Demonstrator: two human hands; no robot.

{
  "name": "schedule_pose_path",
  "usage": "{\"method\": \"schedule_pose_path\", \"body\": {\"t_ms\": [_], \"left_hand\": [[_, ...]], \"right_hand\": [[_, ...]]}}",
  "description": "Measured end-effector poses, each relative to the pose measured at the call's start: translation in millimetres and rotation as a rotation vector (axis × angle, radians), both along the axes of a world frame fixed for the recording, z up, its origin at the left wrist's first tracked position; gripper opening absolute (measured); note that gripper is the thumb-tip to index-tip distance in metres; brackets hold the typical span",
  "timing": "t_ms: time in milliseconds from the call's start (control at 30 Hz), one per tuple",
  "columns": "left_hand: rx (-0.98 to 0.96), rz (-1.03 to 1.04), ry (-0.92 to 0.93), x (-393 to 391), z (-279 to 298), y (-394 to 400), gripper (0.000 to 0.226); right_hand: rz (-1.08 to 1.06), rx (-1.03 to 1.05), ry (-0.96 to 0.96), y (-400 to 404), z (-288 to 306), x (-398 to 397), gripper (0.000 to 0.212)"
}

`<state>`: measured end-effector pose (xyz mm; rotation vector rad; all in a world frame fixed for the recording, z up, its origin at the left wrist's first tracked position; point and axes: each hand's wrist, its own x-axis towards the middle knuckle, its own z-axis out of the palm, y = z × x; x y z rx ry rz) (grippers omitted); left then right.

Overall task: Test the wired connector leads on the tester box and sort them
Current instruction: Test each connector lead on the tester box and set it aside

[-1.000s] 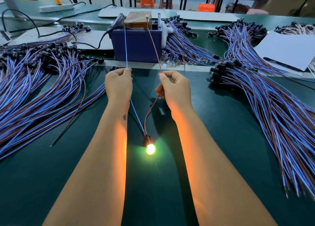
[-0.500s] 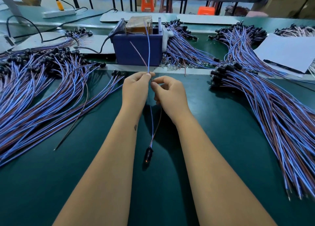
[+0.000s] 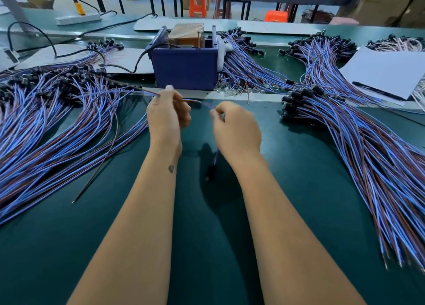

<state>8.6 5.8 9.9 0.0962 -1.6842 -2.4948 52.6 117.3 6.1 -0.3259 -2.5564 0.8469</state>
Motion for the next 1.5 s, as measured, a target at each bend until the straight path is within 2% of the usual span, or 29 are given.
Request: {"method": "schedule_pose_path", "body": {"t_ms": [67, 200, 267, 367, 400, 500, 633, 733, 800, 933, 1100, 1200, 1267, 1333, 1400, 1500], "left_hand": [[-0.190, -0.023, 0.114, 3.6, -1.5, 7.2, 0.042], [-0.500, -0.147, 0.235, 13.0, -11.4, 26.8, 0.044], [-0.671, -0.250, 0.272, 20.9, -18.7, 37.9, 0.038], [-1.076, -0.328, 0.393, 35.2, -28.1, 55.1, 0.020], [-1.145, -0.336, 0.411, 36.5, -30.8, 61.4, 0.016], [-1.154, -0.454, 0.441, 38.4, -34.2, 72.1, 0.028], [-1.242, -0.477, 0.650, 52.7, -30.4, 86.1, 0.016], [-1.199, -0.603, 0.710, 70.3, -23.3, 109.8, 0.020], [-1.190, -0.617, 0.730, 84.1, -18.3, 128.7, 0.023], [-1.158, -0.700, 0.774, 112.7, -14.0, 160.9, 0.039], [-1.239, -0.860, 0.946, 129.2, -18.1, 178.8, 0.048], [-1.040, -0.980, 0.816, 123.6, -15.6, 174.0, 0.051], [-0.893, -1.015, 0.624, 115.8, -13.4, 167.2, 0.044], [-0.855, -1.016, 0.461, 104.2, -11.5, 155.6, 0.038], [-0.863, -0.931, 0.384, 89.2, -11.6, 137.4, 0.029], [-0.869, -0.607, 0.299, 62.6, -7.1, 98.7, 0.027]], "right_hand": [[-0.105, -0.005, 0.199, 1.2, 4.3, 2.8, 0.017], [-0.075, -0.383, 0.527, 10.5, 13.2, 7.3, 0.022], [-0.102, -0.491, 0.581, 13.8, 14.1, 7.5, 0.020], [-0.192, -0.464, 0.552, 22.0, 11.2, 4.3, 0.021], [-0.215, -0.455, 0.534, 26.6, 10.1, 3.6, 0.022], [-0.265, -0.475, 0.465, 44.4, 7.1, 5.4, 0.024], [-0.284, -0.422, 0.361, 73.3, 6.2, 15.6, 0.028], [-0.245, -0.385, 0.314, 98.5, 16.7, 24.3, 0.029], [-0.220, -0.381, 0.313, 114.1, 25.5, 31.9, 0.027], [-0.183, -0.114, 0.156, 151.8, 38.0, 49.0, 0.027], [-0.331, 0.162, -0.174, 188.9, 46.9, 69.5, 0.037], [-0.465, 0.295, -0.308, 184.0, 46.1, 66.8, 0.032], [-0.500, 0.326, -0.283, 170.3, 44.0, 61.0, 0.033], [-0.483, 0.304, -0.207, 151.1, 40.8, 52.8, 0.031], [-0.445, 0.265, -0.147, 129.4, 36.1, 41.6, 0.030], [-0.330, 0.165, -0.090, 91.2, 25.6, 22.3, 0.030]]}}
